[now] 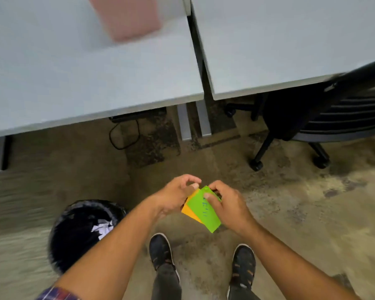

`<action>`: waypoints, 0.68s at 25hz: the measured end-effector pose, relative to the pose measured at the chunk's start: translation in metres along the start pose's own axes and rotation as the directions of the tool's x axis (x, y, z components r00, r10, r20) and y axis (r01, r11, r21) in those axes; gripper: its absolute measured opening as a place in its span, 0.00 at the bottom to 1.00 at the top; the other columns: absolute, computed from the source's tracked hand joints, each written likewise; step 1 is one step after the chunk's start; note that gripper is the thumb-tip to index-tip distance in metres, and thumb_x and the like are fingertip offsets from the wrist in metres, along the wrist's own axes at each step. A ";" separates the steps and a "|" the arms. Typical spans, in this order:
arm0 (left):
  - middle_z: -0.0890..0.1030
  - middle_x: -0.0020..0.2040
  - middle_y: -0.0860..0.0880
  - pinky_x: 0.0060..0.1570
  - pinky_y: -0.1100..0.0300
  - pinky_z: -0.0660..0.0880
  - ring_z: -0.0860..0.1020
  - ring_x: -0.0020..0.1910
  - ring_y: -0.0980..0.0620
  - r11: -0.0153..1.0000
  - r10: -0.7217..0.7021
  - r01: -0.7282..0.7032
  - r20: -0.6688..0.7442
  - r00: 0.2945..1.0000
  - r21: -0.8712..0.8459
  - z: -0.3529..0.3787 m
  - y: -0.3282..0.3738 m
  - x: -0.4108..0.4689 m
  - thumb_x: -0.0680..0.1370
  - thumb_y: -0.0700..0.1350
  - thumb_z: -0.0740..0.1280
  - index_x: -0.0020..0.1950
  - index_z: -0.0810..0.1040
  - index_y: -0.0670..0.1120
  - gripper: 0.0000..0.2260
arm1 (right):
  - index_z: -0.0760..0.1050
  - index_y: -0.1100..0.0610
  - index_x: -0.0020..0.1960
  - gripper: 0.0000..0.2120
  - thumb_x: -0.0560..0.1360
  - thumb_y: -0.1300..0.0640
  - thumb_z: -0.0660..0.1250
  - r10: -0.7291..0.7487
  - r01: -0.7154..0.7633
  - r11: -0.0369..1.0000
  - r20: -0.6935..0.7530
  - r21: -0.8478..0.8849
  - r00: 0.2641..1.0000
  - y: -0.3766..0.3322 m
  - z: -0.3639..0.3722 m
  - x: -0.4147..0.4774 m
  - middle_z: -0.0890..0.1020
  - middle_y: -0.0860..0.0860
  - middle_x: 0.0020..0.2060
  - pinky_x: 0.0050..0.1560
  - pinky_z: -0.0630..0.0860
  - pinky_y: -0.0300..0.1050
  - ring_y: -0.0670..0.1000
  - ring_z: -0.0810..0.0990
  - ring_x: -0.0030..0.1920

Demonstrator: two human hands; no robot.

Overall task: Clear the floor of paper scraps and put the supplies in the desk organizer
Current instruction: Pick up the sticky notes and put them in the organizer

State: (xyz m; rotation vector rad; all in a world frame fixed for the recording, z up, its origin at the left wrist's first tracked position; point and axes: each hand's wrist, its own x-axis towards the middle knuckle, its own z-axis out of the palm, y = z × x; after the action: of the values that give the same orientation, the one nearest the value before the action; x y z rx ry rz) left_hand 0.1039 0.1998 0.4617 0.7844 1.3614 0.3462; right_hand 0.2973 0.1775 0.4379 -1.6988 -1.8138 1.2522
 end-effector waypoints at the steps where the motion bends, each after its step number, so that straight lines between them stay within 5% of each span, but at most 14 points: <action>1: 0.76 0.45 0.41 0.37 0.56 0.72 0.74 0.37 0.51 0.992 -0.023 0.019 -0.027 0.999 -0.121 -0.004 0.009 -0.013 0.86 0.46 0.63 0.64 0.77 0.41 0.11 | 0.79 0.53 0.52 0.04 0.79 0.54 0.70 0.028 -0.027 0.999 -0.040 0.026 0.999 -0.012 -0.001 -0.002 0.84 0.47 0.40 0.43 0.75 0.47 0.49 0.81 0.41; 4: 0.84 0.53 0.37 0.47 0.45 0.84 0.84 0.47 0.42 0.810 -0.116 0.120 0.043 0.992 -0.574 -0.019 0.031 -0.062 0.84 0.48 0.66 0.66 0.76 0.42 0.14 | 0.79 0.53 0.48 0.01 0.79 0.56 0.70 0.170 -0.132 0.973 -0.197 0.190 0.965 -0.053 -0.010 -0.006 0.84 0.47 0.37 0.39 0.76 0.44 0.47 0.81 0.38; 6: 0.85 0.58 0.36 0.52 0.45 0.85 0.85 0.53 0.41 0.711 -0.074 0.049 -0.005 0.997 -0.702 -0.021 0.036 -0.090 0.82 0.40 0.68 0.70 0.74 0.39 0.16 | 0.79 0.53 0.46 0.03 0.79 0.58 0.71 0.245 -0.166 0.947 -0.284 0.275 0.927 -0.083 -0.017 -0.011 0.84 0.48 0.36 0.36 0.75 0.42 0.46 0.81 0.36; 10: 0.82 0.65 0.30 0.65 0.39 0.79 0.80 0.62 0.36 0.628 -0.049 -0.094 -0.160 0.986 -0.773 -0.018 0.051 -0.140 0.82 0.30 0.64 0.71 0.74 0.34 0.16 | 0.77 0.48 0.42 0.08 0.78 0.57 0.71 0.288 -0.190 0.937 -0.339 0.294 0.896 -0.154 -0.019 -0.028 0.82 0.45 0.33 0.32 0.70 0.30 0.37 0.80 0.33; 14: 0.85 0.60 0.33 0.53 0.44 0.84 0.86 0.52 0.41 0.665 -0.028 -0.153 -0.229 0.973 -0.731 -0.049 0.076 -0.188 0.83 0.31 0.64 0.66 0.78 0.35 0.13 | 0.82 0.49 0.48 0.01 0.78 0.55 0.72 0.273 -0.198 0.950 -0.335 0.240 0.902 -0.224 -0.022 -0.042 0.85 0.45 0.38 0.41 0.77 0.42 0.43 0.83 0.39; 17: 0.87 0.57 0.37 0.47 0.47 0.86 0.88 0.49 0.44 0.714 0.048 -0.181 -0.210 0.977 -0.677 -0.078 0.095 -0.221 0.84 0.33 0.63 0.64 0.81 0.37 0.12 | 0.85 0.52 0.52 0.05 0.77 0.55 0.73 0.253 -0.184 0.957 -0.333 0.226 0.908 -0.270 -0.026 -0.045 0.85 0.45 0.37 0.42 0.77 0.41 0.43 0.84 0.39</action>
State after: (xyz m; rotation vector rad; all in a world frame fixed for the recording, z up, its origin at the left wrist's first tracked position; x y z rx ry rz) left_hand 0.0038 0.1479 0.6876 0.1975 1.2073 0.9880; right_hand 0.1614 0.1753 0.6770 -1.9127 -1.2787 1.0686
